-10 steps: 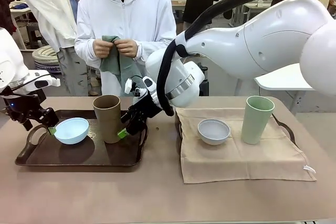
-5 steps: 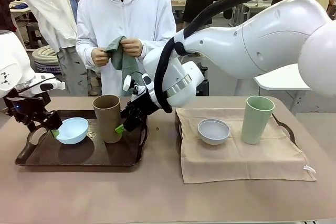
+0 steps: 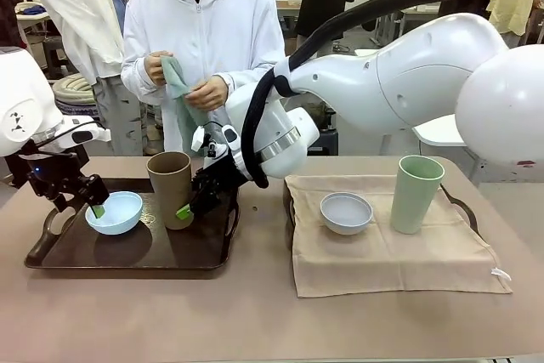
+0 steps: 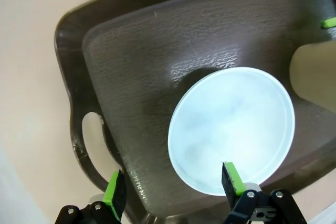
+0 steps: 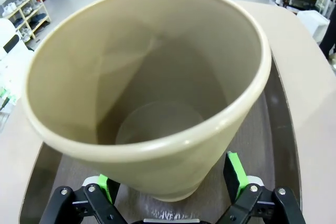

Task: Set up a tray with a mat and arrange the tableware.
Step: Pick up the Picnic Bowl and Reusable plastic cup from the Handle tray in front of the human's position and hold them in the air.

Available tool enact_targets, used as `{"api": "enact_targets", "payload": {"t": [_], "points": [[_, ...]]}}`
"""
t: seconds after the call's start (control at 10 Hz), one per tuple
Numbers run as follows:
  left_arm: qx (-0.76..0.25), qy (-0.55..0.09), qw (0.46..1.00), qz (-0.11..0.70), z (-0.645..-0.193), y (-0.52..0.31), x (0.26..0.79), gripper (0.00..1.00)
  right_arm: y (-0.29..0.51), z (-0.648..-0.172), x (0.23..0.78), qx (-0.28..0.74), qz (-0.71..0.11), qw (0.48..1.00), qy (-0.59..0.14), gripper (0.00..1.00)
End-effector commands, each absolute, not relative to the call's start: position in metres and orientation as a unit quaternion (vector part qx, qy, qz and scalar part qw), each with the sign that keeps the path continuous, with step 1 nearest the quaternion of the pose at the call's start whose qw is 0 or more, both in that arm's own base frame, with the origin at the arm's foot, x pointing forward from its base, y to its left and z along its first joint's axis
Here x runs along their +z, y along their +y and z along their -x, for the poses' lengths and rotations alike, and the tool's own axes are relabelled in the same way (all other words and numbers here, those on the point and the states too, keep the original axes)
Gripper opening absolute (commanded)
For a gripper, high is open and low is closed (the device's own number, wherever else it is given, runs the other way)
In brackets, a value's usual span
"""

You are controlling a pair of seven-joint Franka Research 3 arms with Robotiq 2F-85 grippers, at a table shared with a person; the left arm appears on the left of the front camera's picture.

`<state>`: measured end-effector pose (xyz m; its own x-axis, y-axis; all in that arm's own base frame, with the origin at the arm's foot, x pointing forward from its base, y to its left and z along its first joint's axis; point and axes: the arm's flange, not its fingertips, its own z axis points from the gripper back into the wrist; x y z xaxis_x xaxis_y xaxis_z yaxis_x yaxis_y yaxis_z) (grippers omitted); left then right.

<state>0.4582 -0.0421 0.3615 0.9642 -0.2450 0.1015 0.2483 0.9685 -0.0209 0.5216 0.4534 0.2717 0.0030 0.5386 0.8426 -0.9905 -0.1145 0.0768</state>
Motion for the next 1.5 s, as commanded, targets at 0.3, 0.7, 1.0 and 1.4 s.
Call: {"api": "enact_targets", "payload": {"t": [0.3,0.7,1.0,1.4], "points": [[-0.117,-0.050,0.991,0.038,-0.477,-0.053,0.355,0.95,0.462,-0.533,0.263,0.651,-0.399,0.563,-0.315,1.00],[-0.111,-0.056,0.991,0.058,-0.491,-0.052,0.344,0.95,0.465,-0.538,0.259,0.651,-0.403,0.549,-0.336,1.00],[-0.092,-0.043,0.994,0.050,-0.494,-0.050,0.342,0.41,0.464,-0.539,0.257,0.661,-0.405,0.527,-0.348,0.40],[-0.084,-0.040,0.995,0.042,-0.491,-0.048,0.344,0.00,0.463,-0.537,0.257,0.665,-0.407,0.522,-0.346,0.20]]}}
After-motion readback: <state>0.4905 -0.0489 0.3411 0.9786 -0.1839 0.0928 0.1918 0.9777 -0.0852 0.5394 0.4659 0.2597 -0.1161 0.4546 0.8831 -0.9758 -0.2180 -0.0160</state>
